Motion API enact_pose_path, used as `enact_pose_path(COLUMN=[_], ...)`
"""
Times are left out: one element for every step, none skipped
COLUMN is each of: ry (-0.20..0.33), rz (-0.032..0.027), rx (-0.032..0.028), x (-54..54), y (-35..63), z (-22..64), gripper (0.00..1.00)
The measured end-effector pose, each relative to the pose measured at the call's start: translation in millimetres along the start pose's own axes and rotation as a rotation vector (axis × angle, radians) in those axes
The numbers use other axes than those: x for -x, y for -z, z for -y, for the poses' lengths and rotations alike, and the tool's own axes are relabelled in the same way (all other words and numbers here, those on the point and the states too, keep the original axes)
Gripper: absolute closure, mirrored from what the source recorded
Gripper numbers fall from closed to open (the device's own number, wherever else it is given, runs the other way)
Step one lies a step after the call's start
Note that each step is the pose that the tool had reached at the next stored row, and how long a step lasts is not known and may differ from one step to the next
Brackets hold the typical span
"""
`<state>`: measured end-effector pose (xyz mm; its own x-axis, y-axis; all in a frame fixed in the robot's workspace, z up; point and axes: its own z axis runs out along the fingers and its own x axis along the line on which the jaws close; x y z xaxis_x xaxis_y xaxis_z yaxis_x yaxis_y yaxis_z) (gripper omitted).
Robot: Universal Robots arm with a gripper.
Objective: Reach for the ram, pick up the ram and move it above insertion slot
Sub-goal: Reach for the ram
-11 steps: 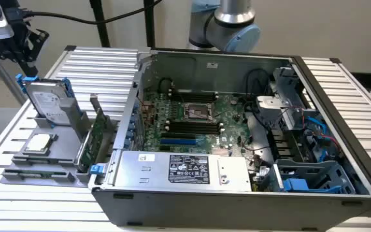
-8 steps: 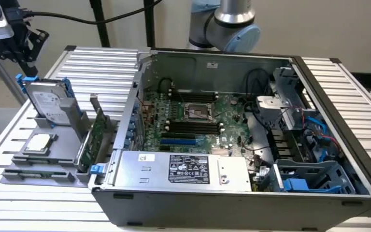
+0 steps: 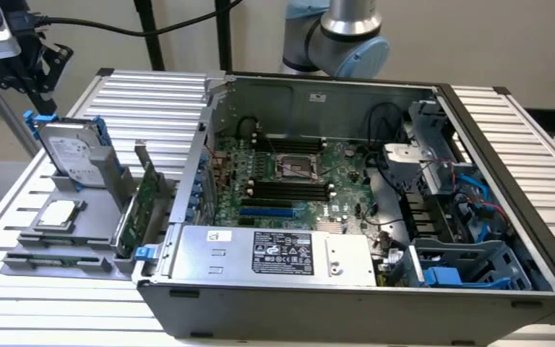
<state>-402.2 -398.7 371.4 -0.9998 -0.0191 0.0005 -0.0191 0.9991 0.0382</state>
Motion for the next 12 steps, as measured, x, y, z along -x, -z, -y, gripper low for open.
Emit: enact_pose_path(ry=[0.0, 0.0, 0.0, 0.0, 0.0, 0.0, 0.0, 0.0, 0.0, 0.0, 0.0, 0.0], rz=[0.0, -0.0001, -0.0001, -0.0002, -0.0004, -0.0008, -0.0009, -0.0012, -0.0016, -0.0021, -0.0025, -0.0027], rx=[0.0, -0.0001, -0.0001, -0.0001, -0.0001, -0.0001, 0.0, -0.0002, -0.0003, -0.0006, -0.0005, -0.0005], x=[0.0, 0.0, 0.0, -0.1, -0.1, -0.2, -0.2, -0.3, -0.4, -0.4, -0.5, -0.6], y=[0.0, 0.0, 0.1, 0.1, 0.2, 0.3, 0.4, 0.5, 0.6, 0.8, 0.8, 0.8], z=[0.0, 0.0, 0.6, 1.8, 3.9, 7.0, 10.7, 14.6, 19.2, 23.7, 28.2, 32.6], gripper=[0.89, 0.89, 0.89, 0.89, 0.89, 0.89, 0.89, 0.89, 0.89, 0.89, 0.89, 0.89])
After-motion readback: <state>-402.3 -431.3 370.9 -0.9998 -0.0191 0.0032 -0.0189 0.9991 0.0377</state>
